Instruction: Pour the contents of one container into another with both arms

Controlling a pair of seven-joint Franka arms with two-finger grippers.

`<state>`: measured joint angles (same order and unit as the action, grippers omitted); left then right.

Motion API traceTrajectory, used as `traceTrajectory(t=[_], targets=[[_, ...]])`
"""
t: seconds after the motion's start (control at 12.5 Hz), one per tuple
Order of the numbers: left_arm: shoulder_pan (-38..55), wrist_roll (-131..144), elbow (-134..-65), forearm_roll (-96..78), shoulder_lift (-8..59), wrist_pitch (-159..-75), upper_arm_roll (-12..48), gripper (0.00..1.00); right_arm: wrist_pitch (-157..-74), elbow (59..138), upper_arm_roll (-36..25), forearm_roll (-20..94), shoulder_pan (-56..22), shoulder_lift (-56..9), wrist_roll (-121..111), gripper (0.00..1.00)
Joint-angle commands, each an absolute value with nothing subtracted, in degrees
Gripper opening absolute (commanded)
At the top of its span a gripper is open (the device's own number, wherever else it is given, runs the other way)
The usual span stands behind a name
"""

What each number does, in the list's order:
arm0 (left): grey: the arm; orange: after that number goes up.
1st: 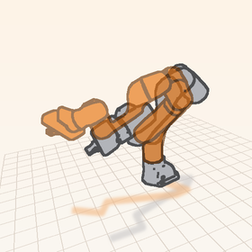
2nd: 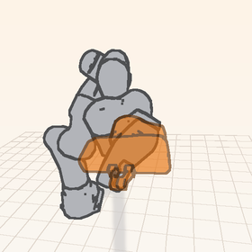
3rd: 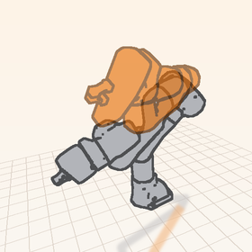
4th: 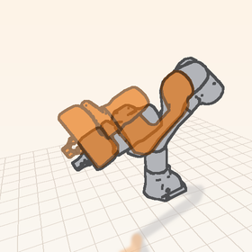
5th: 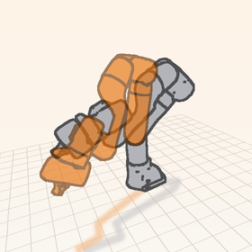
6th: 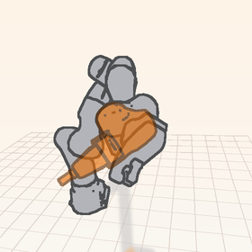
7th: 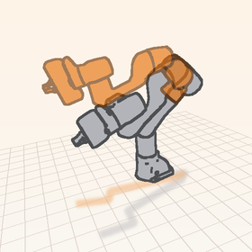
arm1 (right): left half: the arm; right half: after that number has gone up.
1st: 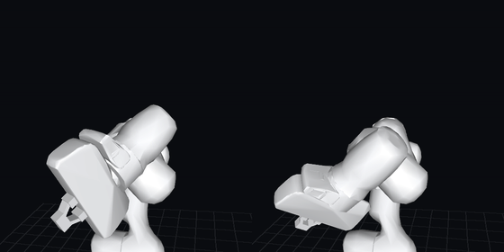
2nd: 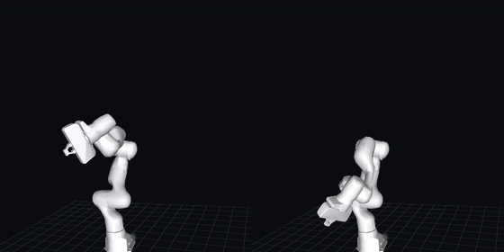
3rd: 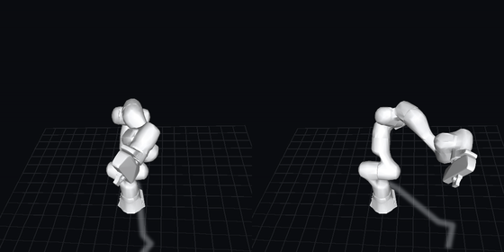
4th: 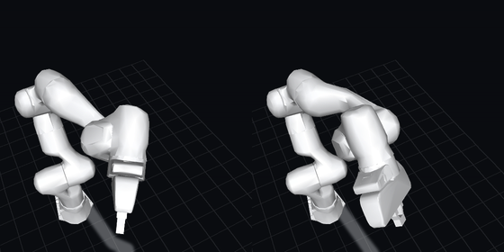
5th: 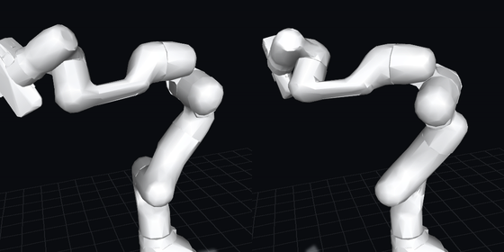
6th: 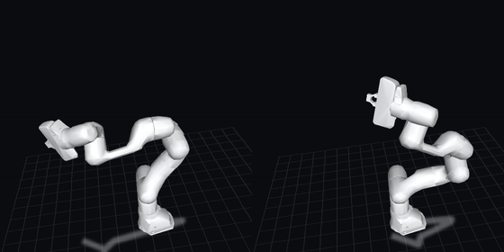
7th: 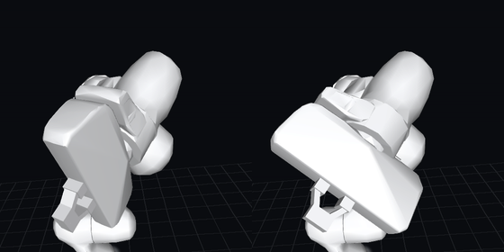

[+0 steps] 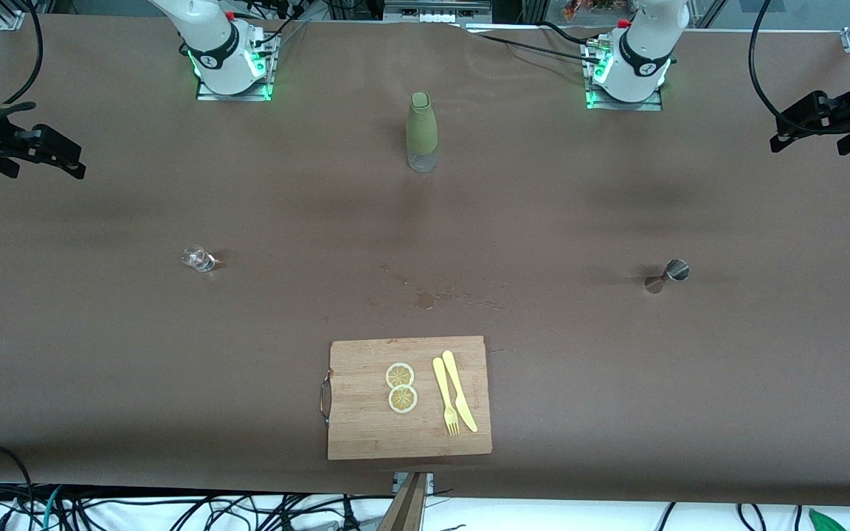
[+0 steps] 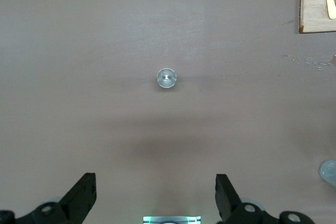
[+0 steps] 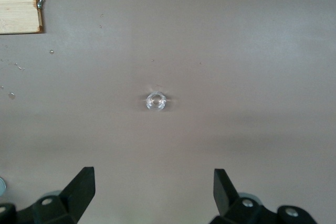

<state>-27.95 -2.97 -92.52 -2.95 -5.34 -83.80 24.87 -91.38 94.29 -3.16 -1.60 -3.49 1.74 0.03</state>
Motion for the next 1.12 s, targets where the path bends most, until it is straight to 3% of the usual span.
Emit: traceTrajectory(t=[0.0,1.04], targets=[[-28.4,-4.3,-92.5,-1.8,-5.5,-84.5,25.2,1.00,-91.2,94.1,-3.4,-0.7,-3.5,1.8,-0.3,1.00],[-28.4,-4.4,-93.6,-1.9,-5.0,-85.7,25.3,1.00,-91.2,94.0,-3.5,-0.7,-3.4,1.8,-0.3,1.00]])
